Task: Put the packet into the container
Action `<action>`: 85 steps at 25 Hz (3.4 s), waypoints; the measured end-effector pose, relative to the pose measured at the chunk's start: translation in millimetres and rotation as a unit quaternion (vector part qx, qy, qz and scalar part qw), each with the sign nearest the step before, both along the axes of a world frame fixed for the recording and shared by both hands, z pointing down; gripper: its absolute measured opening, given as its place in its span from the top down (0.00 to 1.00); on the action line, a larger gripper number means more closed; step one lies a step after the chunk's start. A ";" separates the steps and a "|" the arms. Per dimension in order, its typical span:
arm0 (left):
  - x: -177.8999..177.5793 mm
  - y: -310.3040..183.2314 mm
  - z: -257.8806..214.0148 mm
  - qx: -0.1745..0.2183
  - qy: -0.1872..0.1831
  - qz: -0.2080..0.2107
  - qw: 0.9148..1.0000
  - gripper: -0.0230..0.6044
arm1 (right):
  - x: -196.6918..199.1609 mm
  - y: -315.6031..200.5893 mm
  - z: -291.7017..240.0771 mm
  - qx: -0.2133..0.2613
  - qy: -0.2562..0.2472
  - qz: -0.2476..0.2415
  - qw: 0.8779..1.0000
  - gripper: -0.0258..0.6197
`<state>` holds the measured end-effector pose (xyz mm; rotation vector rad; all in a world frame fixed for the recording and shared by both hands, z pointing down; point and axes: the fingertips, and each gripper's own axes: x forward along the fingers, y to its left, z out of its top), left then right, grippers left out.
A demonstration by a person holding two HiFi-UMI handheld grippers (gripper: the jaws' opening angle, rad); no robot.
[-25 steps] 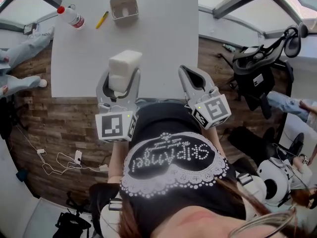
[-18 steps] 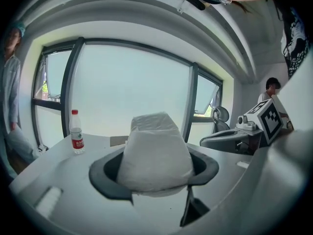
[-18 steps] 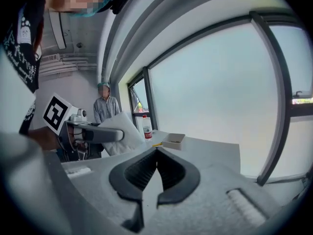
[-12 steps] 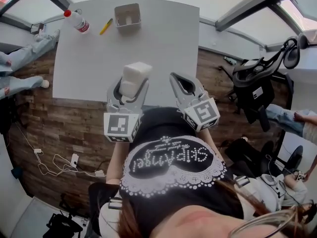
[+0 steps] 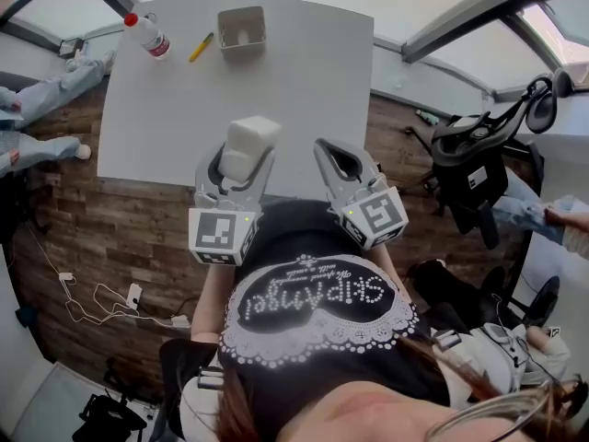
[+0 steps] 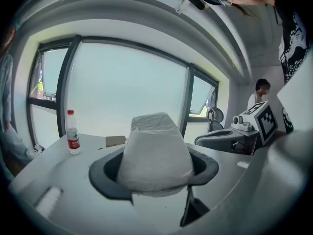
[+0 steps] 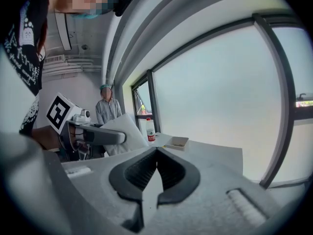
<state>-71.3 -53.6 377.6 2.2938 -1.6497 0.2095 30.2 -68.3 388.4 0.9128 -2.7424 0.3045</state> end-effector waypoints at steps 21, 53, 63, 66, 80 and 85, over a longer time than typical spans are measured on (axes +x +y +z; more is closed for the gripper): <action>8.0 0.1 -0.5 -0.004 0.002 0.008 1.000 0.51 | 2.8 3.3 -3.8 0.011 -0.001 -0.005 1.000 0.97; -4.8 -3.8 0.5 -0.004 0.006 -0.001 1.000 0.51 | 5.5 1.1 -5.6 -0.001 -0.010 0.011 1.000 0.97; -15.8 -9.2 -4.6 0.007 0.010 -0.008 1.000 0.51 | -2.0 2.0 -4.4 -0.003 -0.006 0.010 1.000 0.97; -26.0 -15.9 -13.4 0.021 0.013 -0.017 1.000 0.51 | -3.7 1.9 -3.4 -0.006 -0.006 0.012 1.000 0.97; -63.3 -79.6 -20.8 0.048 -0.012 -0.031 0.998 0.51 | -10.2 -7.6 5.8 -0.036 -0.005 0.026 0.999 0.97; -70.9 -105.1 -20.3 0.051 -0.012 -0.028 0.998 0.51 | -7.7 -14.1 9.1 -0.046 0.000 0.040 0.998 0.97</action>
